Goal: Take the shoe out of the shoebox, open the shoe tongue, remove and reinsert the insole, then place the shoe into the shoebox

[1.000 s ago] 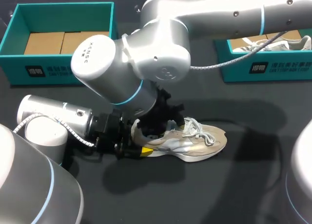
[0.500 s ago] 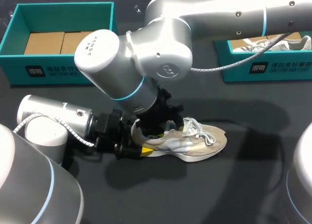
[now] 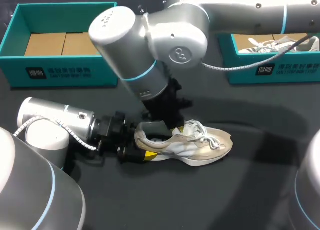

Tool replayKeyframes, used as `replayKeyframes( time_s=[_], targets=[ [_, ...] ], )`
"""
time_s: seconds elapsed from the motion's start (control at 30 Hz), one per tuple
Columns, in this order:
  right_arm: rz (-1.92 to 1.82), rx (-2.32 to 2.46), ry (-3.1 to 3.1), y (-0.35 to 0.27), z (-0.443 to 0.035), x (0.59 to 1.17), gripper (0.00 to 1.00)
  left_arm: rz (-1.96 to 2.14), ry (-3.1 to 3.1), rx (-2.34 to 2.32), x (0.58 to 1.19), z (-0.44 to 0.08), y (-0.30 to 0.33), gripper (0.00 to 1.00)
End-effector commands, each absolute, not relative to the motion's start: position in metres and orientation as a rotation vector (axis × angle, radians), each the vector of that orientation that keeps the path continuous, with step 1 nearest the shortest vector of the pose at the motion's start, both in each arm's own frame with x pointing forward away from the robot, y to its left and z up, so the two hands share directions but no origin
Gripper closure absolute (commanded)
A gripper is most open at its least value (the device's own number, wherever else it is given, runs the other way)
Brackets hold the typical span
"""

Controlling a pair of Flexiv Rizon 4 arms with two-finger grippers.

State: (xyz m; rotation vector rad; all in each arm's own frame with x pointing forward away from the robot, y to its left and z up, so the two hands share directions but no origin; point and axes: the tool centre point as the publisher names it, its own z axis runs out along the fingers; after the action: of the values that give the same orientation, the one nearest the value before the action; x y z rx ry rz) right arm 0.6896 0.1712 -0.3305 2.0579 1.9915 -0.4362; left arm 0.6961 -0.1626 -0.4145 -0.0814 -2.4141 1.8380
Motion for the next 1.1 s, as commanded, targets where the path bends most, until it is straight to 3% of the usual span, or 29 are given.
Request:
replayKeyframes(
  time_s=[0.03, 0.17, 0.7, 1.1],
  targets=[
    [-0.279, 2.483, 1.465, 0.145, -0.313, 0.691, 1.0, 1.836, -2.416, -0.081, 0.696, -0.417, -0.166, 1.0],
    [-0.244, 2.416, 1.716, 0.135, -0.299, 0.697, 1.0, 1.836, -2.416, -0.081, 0.696, -0.417, -0.166, 1.0],
    [-0.271, 2.438, 1.7, 0.133, -0.296, 0.697, 1.0, 1.836, -2.416, -0.081, 0.696, -0.417, -0.166, 1.0],
    [-0.291, 2.398, 1.729, 0.086, -0.304, 0.689, 1.0, 1.836, -2.416, -0.081, 0.696, -0.417, -0.166, 1.0]
  ],
)
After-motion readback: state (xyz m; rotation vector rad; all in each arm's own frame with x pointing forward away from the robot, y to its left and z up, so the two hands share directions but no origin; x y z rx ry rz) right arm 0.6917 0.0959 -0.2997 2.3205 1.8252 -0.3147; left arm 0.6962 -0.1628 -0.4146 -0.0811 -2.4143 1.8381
